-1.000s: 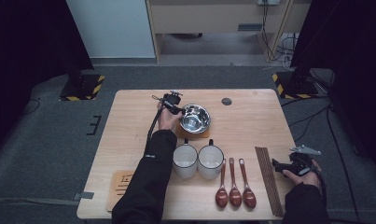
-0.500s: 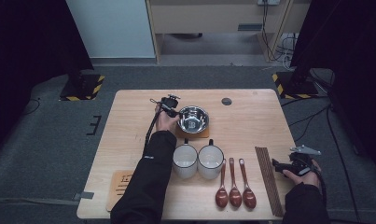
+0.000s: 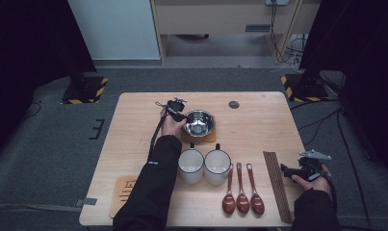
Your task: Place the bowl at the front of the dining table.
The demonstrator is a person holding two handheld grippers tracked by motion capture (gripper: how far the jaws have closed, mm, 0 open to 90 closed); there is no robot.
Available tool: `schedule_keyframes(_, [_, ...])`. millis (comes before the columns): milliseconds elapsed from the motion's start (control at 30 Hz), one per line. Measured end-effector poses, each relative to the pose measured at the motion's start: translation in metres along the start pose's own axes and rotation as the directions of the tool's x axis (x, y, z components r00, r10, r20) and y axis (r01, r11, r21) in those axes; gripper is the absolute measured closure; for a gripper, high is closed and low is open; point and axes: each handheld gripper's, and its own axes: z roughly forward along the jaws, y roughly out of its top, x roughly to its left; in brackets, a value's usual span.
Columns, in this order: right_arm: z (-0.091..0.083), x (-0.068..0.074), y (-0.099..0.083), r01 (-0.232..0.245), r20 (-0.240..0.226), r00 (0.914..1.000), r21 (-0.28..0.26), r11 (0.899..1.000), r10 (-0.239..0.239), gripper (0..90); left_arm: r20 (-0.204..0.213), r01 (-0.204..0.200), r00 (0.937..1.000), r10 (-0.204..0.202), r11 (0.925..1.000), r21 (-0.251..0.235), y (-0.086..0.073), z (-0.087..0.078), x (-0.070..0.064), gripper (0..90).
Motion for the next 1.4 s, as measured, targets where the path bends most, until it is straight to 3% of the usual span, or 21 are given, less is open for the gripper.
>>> schedule_keyframes(133, [0.0,0.0,0.0,0.0,0.0,1.0,0.0,1.0,0.0,4.1,-0.011,-0.017,0.9998,0.017,0.9998,-0.009,0.001,-0.006,0.001,41.1])
schedule_keyframes(300, [0.0,0.0,0.0,-0.003,0.0,1.0,0.001,1.0,0.003,4.1,-0.011,-0.044,0.999,0.044,0.9966,-0.07,0.007,-0.02,-0.004,36.8])
schedule_keyframes(433, [0.0,0.0,0.0,-0.003,0.0,1.0,0.001,1.0,0.003,4.1,-0.023,-0.066,0.9977,0.064,0.9937,-0.091,0.009,-0.029,-0.004,33.7])
schedule_keyframes(667, [0.0,0.0,0.0,-0.003,0.0,1.0,0.001,1.0,0.003,4.1,-0.037,-0.078,0.9966,0.074,0.9889,-0.127,0.011,-0.052,0.002,32.0])
schedule_keyframes(933, [0.0,0.0,0.0,-0.003,0.001,1.0,0.0,1.0,0.003,4.0,-0.026,-0.092,0.9957,0.088,0.9806,-0.173,0.011,-0.082,0.006,30.4])
schedule_keyframes(1400, [0.0,0.0,0.0,-0.003,0.0,1.0,0.001,1.0,0.003,4.1,-0.017,-0.137,0.9904,0.137,0.9655,-0.221,-0.008,-0.138,0.004,29.1])
